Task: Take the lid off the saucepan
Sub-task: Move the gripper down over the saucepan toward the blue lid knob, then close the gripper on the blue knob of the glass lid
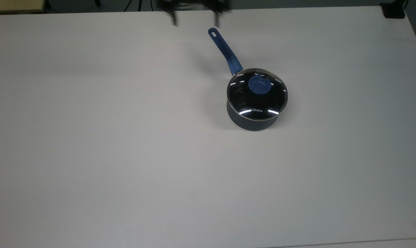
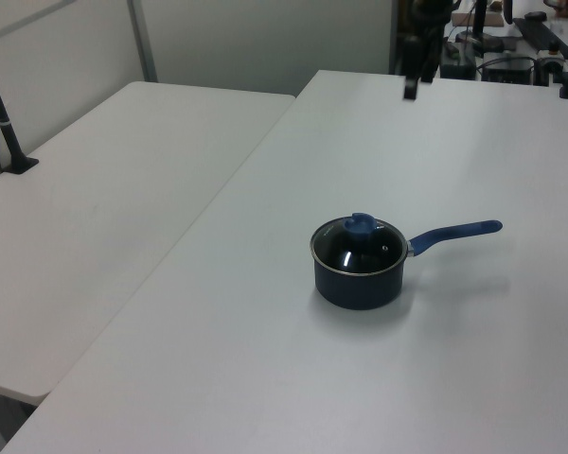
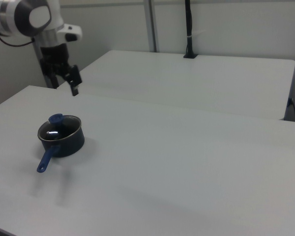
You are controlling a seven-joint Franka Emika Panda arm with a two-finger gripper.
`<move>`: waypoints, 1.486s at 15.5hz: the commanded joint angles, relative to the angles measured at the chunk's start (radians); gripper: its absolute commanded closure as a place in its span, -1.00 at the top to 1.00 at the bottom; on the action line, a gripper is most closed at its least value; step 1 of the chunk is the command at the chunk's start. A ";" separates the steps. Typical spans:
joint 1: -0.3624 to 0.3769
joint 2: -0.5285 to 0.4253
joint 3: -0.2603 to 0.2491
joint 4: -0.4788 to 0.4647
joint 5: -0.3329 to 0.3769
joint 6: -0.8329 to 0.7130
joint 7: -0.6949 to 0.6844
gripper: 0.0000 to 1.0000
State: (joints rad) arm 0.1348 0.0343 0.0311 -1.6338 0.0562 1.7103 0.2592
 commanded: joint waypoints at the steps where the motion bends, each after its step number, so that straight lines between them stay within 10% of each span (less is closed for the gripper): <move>1: 0.106 0.104 -0.008 0.012 -0.013 0.086 0.214 1.00; 17: 0.244 0.338 0.013 0.026 -0.114 0.279 0.436 0.97; 23: 0.236 0.334 0.015 0.028 -0.122 0.281 0.436 0.04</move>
State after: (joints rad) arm 0.3704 0.3676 0.0466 -1.6206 -0.0545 1.9794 0.6759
